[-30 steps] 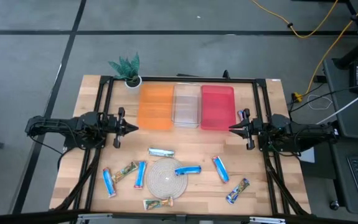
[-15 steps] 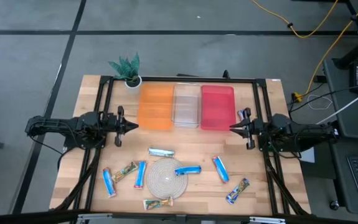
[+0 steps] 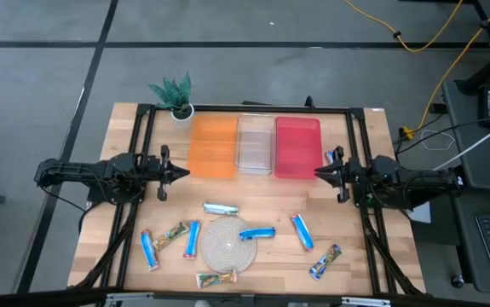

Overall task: Pick and place Granola Bars by type
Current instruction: Put the red granola bar into the pink bin

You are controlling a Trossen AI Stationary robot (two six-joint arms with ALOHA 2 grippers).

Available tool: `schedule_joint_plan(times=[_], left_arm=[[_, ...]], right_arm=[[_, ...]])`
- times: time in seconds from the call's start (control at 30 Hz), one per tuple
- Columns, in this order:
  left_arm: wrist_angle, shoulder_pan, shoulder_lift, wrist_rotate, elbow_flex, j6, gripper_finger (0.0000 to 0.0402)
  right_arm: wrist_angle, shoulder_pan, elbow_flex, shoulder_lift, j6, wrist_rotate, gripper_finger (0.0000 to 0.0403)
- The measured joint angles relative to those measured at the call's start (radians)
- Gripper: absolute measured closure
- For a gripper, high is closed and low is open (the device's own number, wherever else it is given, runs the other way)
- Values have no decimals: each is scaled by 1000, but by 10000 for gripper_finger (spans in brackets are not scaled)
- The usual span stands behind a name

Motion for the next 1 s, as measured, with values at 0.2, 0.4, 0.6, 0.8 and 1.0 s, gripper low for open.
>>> schedule_joint_plan(times=[0.2, 0.4, 0.6, 0.8, 1.0], left_arm=[[0, 0, 0, 1, 0, 1, 396], [1, 0, 0, -17, 0, 1, 396], [1, 0, 2, -17, 0, 2, 396], [1, 0, 16, -18, 0, 158, 396], [2, 0, 27, -19, 0, 232, 396]], right_arm=[[2, 0, 0, 0, -75, 43, 340], [-39, 0, 28, 2, -67, 181, 332], [-316, 0, 246, 43, 34, 303, 272], [-632, 0, 481, 230, 255, 409, 204], [-931, 0, 691, 511, 402, 429, 173]])
